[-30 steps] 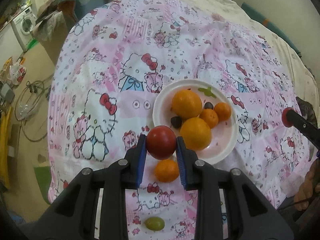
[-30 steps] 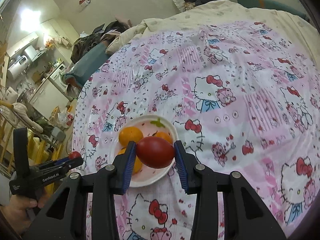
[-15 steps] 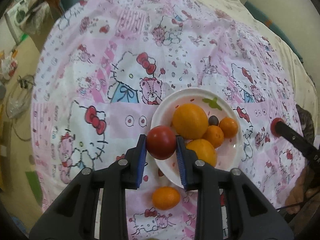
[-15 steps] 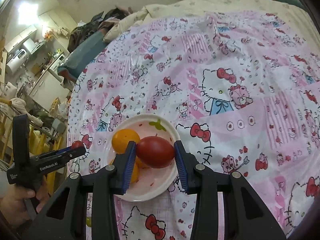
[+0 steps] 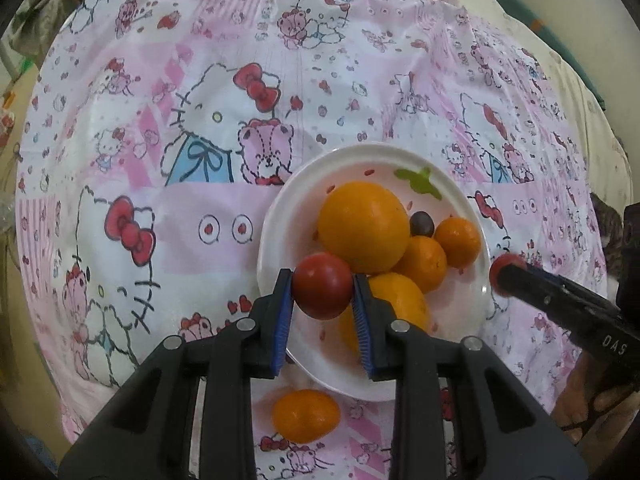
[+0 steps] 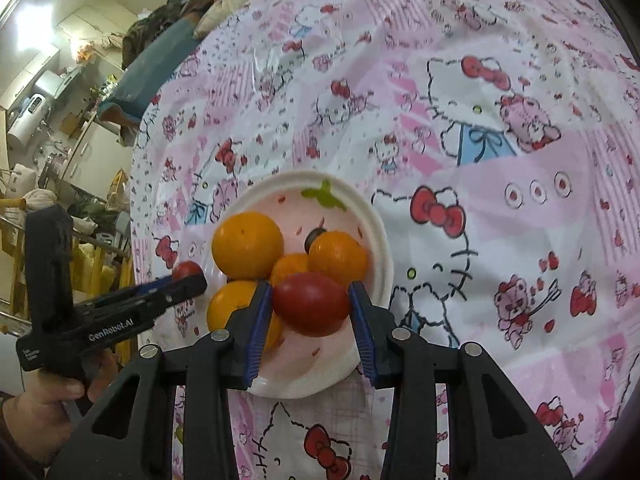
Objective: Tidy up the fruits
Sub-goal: 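Carry the tomato with the left gripper while the right gripper carries its tomato over the plate, then open the right gripper over the plate while the left gripper releases its tomato onto it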
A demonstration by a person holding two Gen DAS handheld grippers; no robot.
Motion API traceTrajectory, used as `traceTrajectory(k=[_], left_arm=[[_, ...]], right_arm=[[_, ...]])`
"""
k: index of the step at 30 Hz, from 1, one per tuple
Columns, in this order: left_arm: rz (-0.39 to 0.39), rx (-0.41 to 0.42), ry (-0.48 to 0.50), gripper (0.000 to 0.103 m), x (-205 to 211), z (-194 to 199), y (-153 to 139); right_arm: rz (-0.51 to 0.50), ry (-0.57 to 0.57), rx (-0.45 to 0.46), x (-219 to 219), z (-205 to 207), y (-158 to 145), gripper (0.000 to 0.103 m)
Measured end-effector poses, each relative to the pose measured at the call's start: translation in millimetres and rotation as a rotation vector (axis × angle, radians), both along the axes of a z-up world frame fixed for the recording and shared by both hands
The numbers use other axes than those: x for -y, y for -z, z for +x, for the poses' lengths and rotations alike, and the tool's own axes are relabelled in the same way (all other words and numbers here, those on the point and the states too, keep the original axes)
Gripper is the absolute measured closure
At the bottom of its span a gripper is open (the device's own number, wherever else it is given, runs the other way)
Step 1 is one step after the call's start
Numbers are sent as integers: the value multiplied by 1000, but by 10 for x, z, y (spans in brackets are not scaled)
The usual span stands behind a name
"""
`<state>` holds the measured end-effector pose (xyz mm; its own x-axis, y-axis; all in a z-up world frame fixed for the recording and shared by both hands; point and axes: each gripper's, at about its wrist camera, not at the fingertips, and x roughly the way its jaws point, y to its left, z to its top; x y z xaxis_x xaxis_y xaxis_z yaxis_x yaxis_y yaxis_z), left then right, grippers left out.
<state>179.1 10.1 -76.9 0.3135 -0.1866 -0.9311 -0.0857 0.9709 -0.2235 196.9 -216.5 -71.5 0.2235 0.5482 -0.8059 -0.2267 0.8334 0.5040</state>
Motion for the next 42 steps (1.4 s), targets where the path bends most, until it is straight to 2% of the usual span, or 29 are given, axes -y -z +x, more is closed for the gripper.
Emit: traceTrajectory(k=[12,26,29,33,34,36,38,41,42], left_arm=[[-6,9,-32,78,-49,18,15],[6,16,-23,77,-5,20,-9],[10,15,-27,77,-7,17,-8],[19,16,-28,77,-3,11,-10],[21,19,-28,76,0,9,-15],[30,32,-25,60,10,5,-35],[41,50,-31,53,14,-1,-62],[44,55,-24,50,28,12,-84],[47,54,-21,41,33,14,-89]], right_arm=[[-15,-28,-50,-103,-85,156,61],[-7,-27,-38,-128,-75,112,60],[-1,-17,-14,-110,-80,57,41],[9,-7,7,-88,-69,-6,36],[14,0,6,-73,-65,-9,36],[17,8,1,-53,-57,-5,35],[18,13,-5,-41,-54,2,34],[20,15,-1,-30,-63,-14,34],[20,16,2,-29,-64,-25,33]])
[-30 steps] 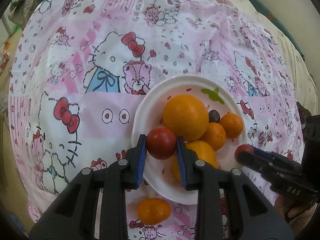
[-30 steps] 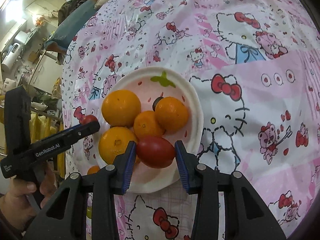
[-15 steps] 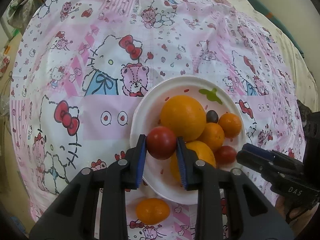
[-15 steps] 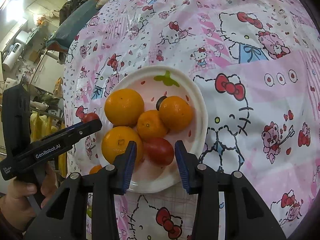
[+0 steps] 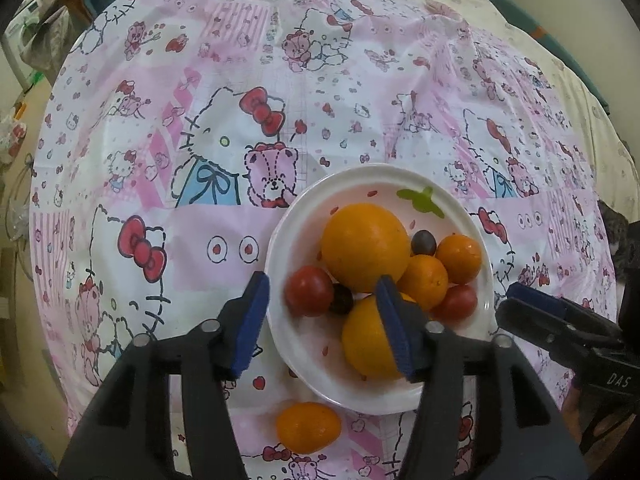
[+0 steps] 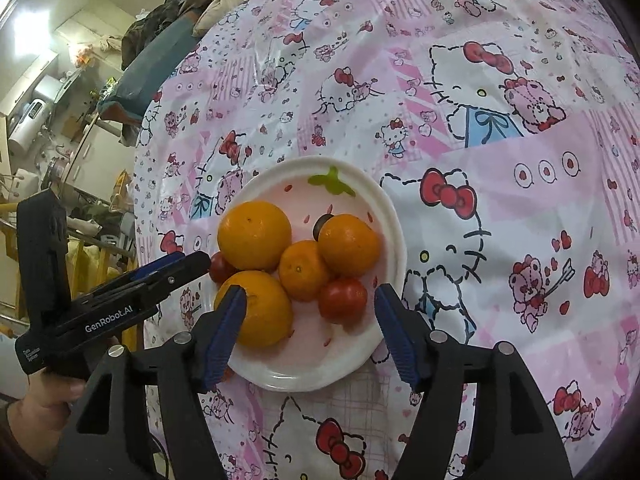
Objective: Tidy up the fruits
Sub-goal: 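Open the right gripper over the plate while the left gripper releases its tomato onto it, then lower the left gripper onto a small tangerine beside the plate and close it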
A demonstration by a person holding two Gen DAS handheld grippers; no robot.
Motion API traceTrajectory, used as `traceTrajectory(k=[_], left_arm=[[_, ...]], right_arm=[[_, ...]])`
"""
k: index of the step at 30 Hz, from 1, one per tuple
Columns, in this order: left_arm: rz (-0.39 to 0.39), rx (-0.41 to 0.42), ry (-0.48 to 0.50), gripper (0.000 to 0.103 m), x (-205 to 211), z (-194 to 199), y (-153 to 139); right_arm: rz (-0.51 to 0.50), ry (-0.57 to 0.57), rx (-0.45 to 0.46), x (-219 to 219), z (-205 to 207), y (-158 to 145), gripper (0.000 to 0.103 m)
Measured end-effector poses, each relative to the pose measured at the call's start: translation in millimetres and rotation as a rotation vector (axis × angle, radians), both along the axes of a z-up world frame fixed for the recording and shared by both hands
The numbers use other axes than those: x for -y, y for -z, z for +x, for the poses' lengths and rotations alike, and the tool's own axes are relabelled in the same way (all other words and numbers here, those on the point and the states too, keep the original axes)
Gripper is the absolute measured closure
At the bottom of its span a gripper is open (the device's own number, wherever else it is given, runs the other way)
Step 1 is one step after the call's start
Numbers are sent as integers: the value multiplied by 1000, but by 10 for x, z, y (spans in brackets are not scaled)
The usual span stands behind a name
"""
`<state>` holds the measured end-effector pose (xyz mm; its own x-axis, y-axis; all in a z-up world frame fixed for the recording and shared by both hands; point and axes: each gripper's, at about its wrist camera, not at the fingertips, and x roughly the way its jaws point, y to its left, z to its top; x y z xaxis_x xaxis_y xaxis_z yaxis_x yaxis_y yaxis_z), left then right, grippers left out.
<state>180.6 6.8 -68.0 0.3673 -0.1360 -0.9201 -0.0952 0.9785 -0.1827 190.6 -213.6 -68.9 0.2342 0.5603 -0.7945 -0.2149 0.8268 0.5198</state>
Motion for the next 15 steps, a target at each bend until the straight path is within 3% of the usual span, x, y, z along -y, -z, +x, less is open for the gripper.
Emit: traceTrajectory(k=[3,15], left_arm=[[18,24,25,26,29,-15,-52],[56,91,-15,24,-66,-214,-260]], right_arm=[[-3,3,12,13,-2,-34,33],[2,49,47,111,-108,-184,29]])
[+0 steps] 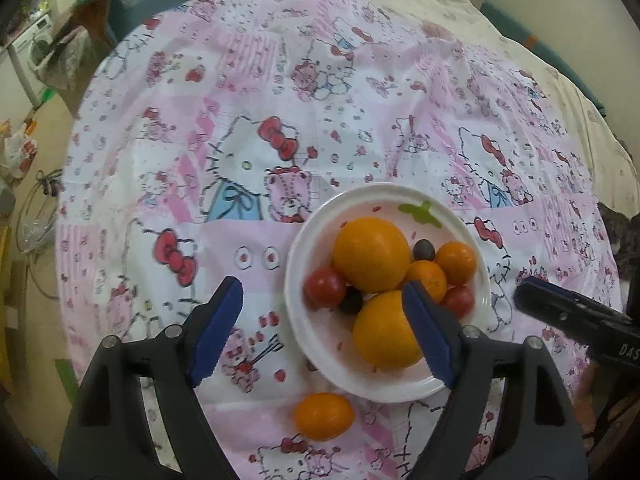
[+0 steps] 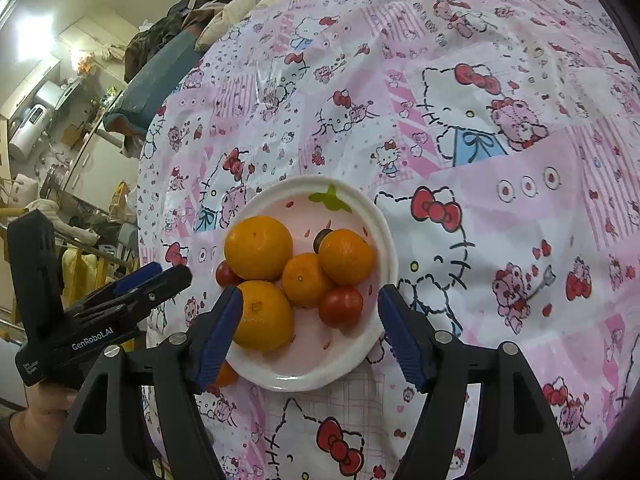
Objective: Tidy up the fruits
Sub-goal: 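Lower the left gripper onto a small tangerine beside the plate and close it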
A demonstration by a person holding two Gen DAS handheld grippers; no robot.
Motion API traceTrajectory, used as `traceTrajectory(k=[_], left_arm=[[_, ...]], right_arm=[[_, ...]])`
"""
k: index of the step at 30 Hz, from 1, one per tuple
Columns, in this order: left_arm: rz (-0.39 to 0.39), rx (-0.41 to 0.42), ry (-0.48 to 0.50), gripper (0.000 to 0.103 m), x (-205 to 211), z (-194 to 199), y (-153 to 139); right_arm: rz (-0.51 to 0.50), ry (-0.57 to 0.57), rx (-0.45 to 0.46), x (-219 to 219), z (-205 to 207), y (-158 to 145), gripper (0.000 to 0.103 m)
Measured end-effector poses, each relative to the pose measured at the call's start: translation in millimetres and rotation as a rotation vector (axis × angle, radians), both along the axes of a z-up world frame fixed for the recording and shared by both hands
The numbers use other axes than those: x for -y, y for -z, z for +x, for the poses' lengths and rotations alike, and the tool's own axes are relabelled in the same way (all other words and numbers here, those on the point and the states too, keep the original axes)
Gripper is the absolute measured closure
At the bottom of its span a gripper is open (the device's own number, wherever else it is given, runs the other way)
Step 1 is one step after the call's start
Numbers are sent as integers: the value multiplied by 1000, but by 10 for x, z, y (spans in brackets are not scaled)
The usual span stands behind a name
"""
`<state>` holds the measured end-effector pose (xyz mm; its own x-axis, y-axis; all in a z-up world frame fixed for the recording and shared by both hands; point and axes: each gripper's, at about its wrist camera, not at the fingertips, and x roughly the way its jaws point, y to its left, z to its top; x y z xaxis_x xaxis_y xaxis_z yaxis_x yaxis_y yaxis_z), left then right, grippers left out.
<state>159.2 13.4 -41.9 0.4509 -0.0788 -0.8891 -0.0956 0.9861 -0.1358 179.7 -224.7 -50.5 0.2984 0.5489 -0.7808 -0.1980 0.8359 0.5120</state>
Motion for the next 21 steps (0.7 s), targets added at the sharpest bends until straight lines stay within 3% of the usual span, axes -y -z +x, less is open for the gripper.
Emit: traceTrajectory(k=[10,21], left_arm=[[31,11,-12,24,-101,-385,-250],[5,-47,-28,24,-193,-952,-194]], right_arm=[[28,4,61,85,-393,-299,24],[27,12,30,91,-695,-245,24]])
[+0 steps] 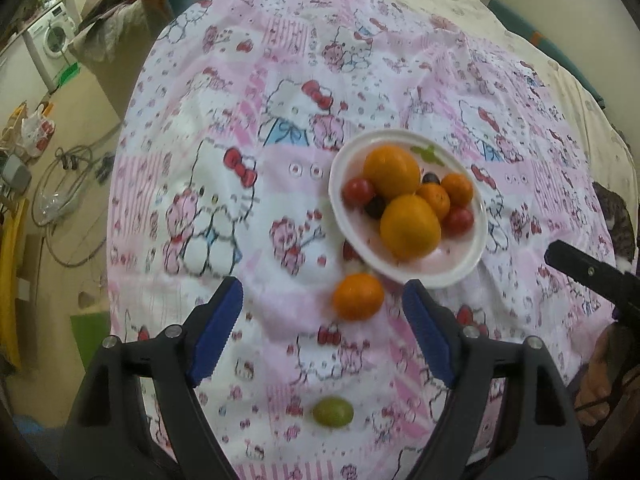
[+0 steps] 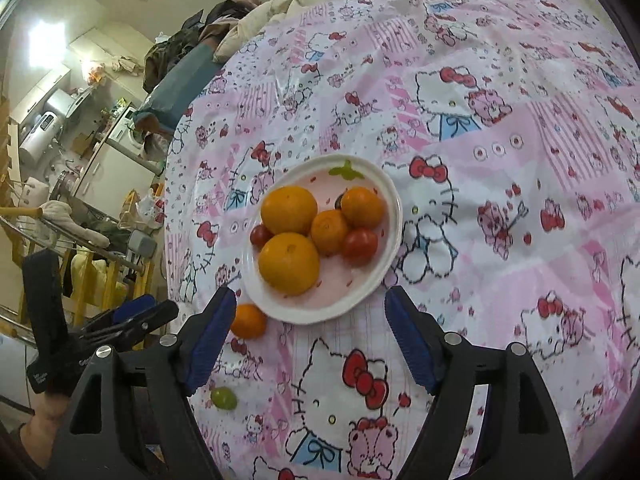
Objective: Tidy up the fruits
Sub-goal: 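Lower the left gripper onto a small tangerine beside the plate and close it, then grasp the green grape with the right gripper while the left gripper holds the tangerine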
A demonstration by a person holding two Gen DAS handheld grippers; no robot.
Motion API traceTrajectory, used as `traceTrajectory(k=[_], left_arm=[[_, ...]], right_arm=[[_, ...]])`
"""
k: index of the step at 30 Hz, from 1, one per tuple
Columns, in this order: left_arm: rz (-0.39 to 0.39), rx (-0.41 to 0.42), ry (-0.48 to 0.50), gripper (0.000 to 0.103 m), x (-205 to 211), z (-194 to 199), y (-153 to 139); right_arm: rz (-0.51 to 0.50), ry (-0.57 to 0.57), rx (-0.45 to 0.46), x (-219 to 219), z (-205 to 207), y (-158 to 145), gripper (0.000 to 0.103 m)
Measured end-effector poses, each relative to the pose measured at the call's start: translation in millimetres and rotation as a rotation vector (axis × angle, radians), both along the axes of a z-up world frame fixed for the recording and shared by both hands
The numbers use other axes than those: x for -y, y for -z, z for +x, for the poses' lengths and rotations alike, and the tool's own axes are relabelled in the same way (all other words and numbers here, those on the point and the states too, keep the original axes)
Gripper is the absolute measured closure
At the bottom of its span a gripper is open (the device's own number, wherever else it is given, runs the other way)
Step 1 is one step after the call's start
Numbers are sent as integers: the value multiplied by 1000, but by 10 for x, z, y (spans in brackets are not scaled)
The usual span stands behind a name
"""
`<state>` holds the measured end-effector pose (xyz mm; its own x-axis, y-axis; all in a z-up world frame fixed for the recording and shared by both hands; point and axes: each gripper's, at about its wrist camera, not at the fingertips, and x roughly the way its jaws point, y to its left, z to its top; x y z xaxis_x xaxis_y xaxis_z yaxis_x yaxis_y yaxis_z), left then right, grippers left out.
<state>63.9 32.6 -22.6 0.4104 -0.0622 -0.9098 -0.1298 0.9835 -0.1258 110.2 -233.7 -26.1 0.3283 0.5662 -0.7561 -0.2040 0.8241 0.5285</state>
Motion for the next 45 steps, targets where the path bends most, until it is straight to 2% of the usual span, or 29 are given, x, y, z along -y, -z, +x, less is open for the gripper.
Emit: traceTrajectory(k=[6,14,18,22,27,31,33,34,39,45], left_arm=[[5,-26,-3,24,4,-195,97],[6,-52,-20,24,-33,-215,237],[16,-72,50,24,154,-137,335],[72,-89,130,26,416,39,455],[113,-139,182,44,609,275,686],[152,-163,200,50,676,348,826],[169,-176,200,63,671,366,891],[168,-184,197,64,664,369,910],[149,-168,195,65,645,330,830],[100,-148,141,65,446,172,519]], right_arm=[[-6,7,-24,-7,-92,75,24],[-22,0,-57,-54,-139,180,24],[-13,6,-76,-60,-108,215,24],[-11,16,-84,-40,-82,234,24],[-4,37,-87,29,-58,234,24],[-7,49,-97,69,-46,260,24],[-6,50,-100,71,-40,264,24],[-6,48,-98,70,-40,263,24],[-7,40,-85,53,-33,239,24],[-12,29,-83,15,-66,222,24]])
